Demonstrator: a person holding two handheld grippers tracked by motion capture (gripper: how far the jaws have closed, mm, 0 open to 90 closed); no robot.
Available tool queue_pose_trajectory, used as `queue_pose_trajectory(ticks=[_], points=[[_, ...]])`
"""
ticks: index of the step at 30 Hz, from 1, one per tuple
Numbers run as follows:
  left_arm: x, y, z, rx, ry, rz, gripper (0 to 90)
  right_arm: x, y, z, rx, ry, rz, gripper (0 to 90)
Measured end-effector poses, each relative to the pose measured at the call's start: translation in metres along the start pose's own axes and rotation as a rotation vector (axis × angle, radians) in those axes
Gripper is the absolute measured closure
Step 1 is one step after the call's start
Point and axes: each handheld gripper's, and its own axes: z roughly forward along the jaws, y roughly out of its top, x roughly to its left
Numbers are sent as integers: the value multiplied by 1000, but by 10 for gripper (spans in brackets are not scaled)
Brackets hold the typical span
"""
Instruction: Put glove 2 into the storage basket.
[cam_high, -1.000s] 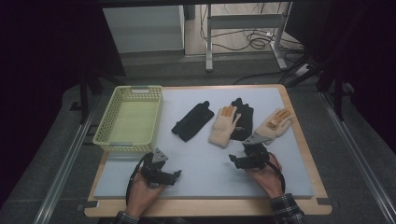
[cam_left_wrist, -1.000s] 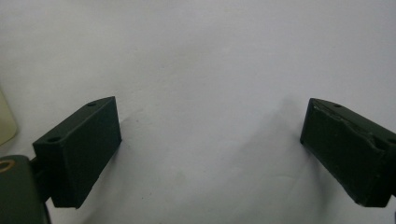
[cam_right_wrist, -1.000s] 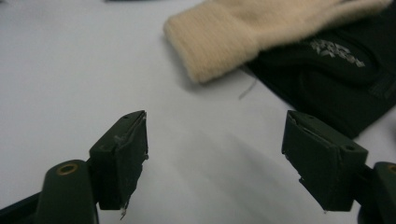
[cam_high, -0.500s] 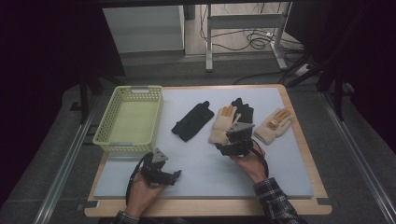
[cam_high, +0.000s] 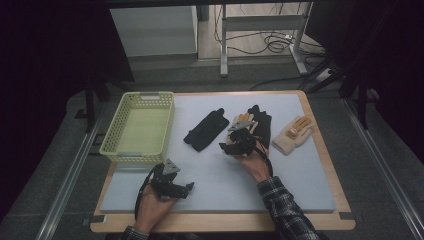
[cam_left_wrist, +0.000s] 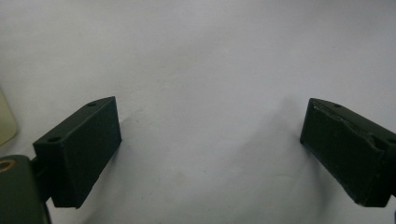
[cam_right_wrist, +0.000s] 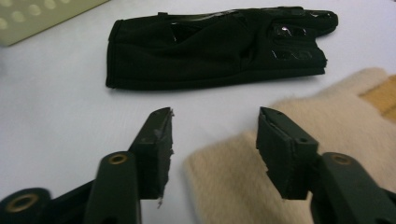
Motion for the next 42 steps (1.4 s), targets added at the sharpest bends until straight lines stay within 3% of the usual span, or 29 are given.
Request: queue_pose_trajectory(ticks=[5, 10, 20, 27, 31, 32, 33, 34, 39, 42], points=[[0, 0, 0, 1, 1, 3, 55, -5, 7, 13, 4, 5, 20, 558], [0, 0, 0, 1, 1, 1, 55, -6, 15, 25, 14, -2, 25, 558], [0, 0, 0, -1, -2, -2, 55, -6, 36, 52, 18, -33, 31, 453], [0, 0, 0, -1, -1, -2, 55, -10, 43, 72, 50, -64, 55, 362], [0, 0, 0, -1, -1, -2, 55, -8, 46, 83, 82, -82, 41, 355], [0, 0, 0, -1, 0, 0, 55, -7, 47, 85, 91, -91, 29, 387], [0, 0, 0, -1, -1, -1, 55, -5, 48, 86, 93, -86, 19, 474], [0, 0, 0, -1, -1, -1, 55, -5, 49, 86, 95, -57, 24, 544], [0, 0, 0, -1, -1, -1, 55, -7, 50, 84, 108, -82, 48, 820], [0, 0, 0, 0, -1, -1, 55, -11, 49, 81, 99, -53, 69, 842]])
